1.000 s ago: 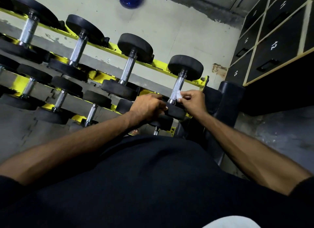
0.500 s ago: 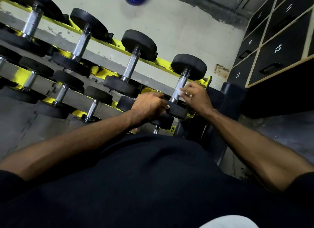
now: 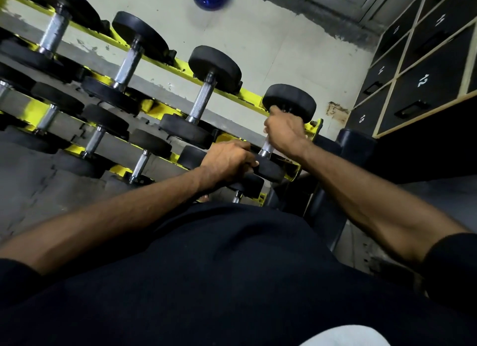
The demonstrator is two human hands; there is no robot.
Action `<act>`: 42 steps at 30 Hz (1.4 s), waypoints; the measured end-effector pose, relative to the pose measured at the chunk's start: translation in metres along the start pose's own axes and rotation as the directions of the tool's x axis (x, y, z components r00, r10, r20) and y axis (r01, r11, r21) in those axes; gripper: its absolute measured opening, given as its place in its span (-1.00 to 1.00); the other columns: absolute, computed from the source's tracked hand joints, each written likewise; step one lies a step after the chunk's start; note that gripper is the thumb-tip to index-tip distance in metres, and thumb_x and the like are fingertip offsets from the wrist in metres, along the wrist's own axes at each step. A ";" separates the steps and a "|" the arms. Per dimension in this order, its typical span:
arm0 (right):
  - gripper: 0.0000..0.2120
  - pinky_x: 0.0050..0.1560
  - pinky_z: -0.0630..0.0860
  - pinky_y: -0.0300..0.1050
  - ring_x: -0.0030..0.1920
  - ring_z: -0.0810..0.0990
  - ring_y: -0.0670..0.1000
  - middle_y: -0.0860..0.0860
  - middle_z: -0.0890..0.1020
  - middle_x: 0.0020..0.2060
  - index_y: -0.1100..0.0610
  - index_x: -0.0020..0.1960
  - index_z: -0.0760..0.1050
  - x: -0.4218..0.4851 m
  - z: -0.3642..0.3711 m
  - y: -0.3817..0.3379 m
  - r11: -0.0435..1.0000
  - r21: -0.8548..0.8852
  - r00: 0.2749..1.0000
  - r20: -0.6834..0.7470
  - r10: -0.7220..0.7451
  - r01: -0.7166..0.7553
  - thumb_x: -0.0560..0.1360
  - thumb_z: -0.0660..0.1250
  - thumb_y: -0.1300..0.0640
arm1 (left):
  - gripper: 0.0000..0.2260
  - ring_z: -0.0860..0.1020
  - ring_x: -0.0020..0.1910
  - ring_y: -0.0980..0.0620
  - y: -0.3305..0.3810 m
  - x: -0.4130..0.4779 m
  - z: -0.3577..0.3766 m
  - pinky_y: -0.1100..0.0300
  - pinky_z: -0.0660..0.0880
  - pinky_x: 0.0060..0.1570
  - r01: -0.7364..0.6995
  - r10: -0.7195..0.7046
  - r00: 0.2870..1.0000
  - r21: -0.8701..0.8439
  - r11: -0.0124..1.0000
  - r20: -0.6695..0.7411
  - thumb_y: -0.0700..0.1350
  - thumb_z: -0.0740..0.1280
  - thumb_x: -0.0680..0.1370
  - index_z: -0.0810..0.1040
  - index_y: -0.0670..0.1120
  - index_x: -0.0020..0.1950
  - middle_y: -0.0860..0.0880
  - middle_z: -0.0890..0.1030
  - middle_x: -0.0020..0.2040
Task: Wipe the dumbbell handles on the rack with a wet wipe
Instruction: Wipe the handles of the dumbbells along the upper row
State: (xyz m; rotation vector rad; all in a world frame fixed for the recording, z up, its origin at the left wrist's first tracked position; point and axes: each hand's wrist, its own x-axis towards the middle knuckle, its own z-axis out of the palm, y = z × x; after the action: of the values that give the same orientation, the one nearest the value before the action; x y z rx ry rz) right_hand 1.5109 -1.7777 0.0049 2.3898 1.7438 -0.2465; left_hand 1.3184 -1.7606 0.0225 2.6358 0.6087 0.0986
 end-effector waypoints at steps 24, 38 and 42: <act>-0.90 -0.14 0.62 -0.15 -0.20 0.65 -0.07 -0.04 0.69 -0.19 0.13 -0.07 0.67 -0.016 0.049 0.018 0.133 0.936 0.699 0.143 0.700 -0.325 0.43 0.52 0.16 | -0.84 0.61 -0.14 -0.09 -0.004 0.001 0.004 0.13 0.52 -0.31 -0.064 0.064 0.997 0.008 0.998 -0.047 -0.07 0.56 0.41 0.72 0.03 -0.03 -0.03 0.60 -0.13; -0.70 0.24 0.45 0.04 -0.16 0.58 0.14 0.23 0.64 -0.30 0.31 -0.09 0.52 0.022 0.040 0.031 -0.813 0.459 0.602 0.779 0.175 -0.358 0.63 0.03 0.32 | -0.86 0.59 -0.04 -0.10 0.000 0.002 -0.001 0.07 0.56 -0.20 -0.010 0.009 1.000 0.014 1.000 0.022 0.00 0.46 0.49 0.70 0.03 0.02 -0.02 0.58 -0.07; -0.86 0.32 0.43 0.05 -0.09 0.58 0.08 0.09 0.66 -0.28 0.22 -0.14 0.52 0.020 0.044 0.036 -0.824 0.492 0.599 0.761 0.250 -0.281 0.58 0.25 0.32 | -0.83 0.57 -0.02 -0.05 0.000 0.003 -0.001 0.05 0.57 -0.17 -0.019 0.018 0.999 0.018 1.000 0.038 0.03 0.45 0.50 0.69 0.06 0.07 0.00 0.58 -0.04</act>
State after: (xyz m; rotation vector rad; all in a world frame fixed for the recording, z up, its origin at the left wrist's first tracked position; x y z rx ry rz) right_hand 1.5501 -1.7809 -0.0412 3.2071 -1.4361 -2.7301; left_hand 1.3208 -1.7586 0.0229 2.6551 0.5748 0.0487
